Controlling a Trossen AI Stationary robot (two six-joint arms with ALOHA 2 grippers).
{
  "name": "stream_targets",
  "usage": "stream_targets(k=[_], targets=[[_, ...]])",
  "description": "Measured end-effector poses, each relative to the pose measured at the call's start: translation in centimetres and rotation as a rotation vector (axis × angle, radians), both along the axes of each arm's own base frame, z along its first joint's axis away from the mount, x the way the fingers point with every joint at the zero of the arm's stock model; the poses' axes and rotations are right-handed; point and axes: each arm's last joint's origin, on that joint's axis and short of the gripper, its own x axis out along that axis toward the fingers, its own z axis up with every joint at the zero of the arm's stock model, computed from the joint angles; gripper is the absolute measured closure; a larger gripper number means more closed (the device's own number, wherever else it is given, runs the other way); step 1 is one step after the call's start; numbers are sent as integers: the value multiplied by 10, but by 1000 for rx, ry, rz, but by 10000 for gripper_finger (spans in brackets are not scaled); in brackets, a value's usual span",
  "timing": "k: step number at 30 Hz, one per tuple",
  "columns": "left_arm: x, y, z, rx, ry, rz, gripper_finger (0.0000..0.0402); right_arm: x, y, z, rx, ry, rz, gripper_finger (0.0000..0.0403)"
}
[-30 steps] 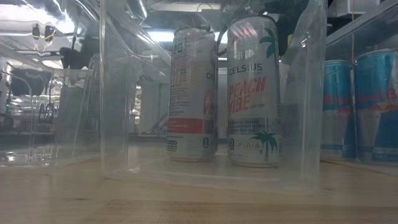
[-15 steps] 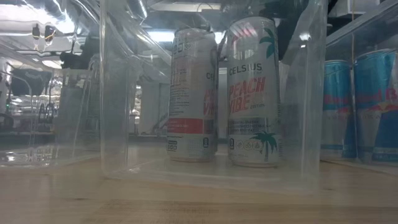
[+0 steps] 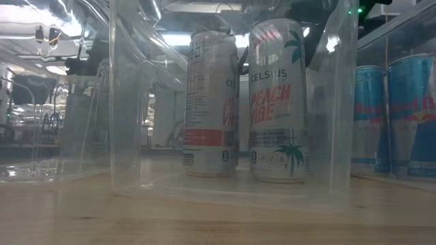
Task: Sort soda cans
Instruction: Put the middle white-yellow soda can into the left transparent bin
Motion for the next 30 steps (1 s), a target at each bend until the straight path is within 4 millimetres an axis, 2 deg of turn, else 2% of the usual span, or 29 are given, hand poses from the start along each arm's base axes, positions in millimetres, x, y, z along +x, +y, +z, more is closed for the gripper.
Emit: stream_targets(k=[20,30], targets=[[1,-1,1,120,10,71,80,0,0,0,3,-5,1,39],[-3,4,-3,25,-51,30,80,0,0,0,3,1,5,39]])
